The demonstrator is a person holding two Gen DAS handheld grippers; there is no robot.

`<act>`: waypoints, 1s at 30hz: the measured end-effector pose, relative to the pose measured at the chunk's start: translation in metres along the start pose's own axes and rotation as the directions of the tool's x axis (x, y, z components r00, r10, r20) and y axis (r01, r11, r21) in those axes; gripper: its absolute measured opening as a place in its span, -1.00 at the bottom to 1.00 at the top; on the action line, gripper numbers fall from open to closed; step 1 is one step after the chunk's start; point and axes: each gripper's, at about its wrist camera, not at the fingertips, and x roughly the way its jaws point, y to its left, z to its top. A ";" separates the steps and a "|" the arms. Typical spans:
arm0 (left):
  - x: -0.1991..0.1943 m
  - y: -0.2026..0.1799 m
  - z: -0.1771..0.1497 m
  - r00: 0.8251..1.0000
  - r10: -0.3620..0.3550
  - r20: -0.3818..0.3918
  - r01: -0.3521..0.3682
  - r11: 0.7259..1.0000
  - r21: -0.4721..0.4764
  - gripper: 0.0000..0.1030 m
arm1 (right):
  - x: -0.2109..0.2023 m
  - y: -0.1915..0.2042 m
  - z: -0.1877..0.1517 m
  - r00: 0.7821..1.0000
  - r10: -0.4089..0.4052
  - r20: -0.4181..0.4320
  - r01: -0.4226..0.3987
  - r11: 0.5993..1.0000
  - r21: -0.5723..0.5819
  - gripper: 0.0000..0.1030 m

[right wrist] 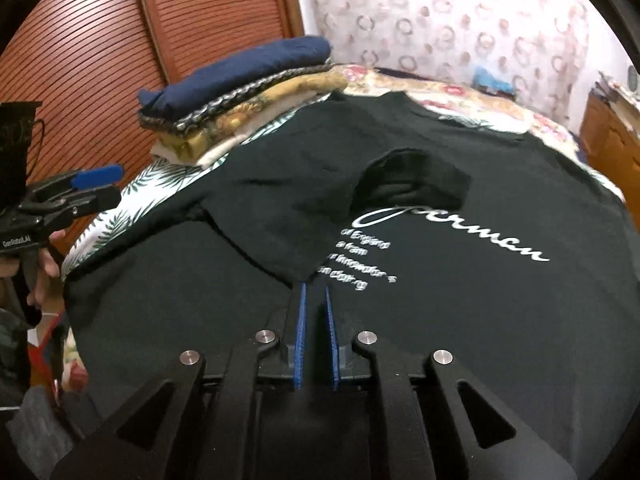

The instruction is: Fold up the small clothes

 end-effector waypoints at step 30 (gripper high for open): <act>0.029 -0.027 0.003 0.998 -0.045 -0.052 0.047 0.999 0.028 0.24 | -0.001 -0.015 0.013 0.998 0.064 -0.007 -0.064 0.997 0.037 -0.97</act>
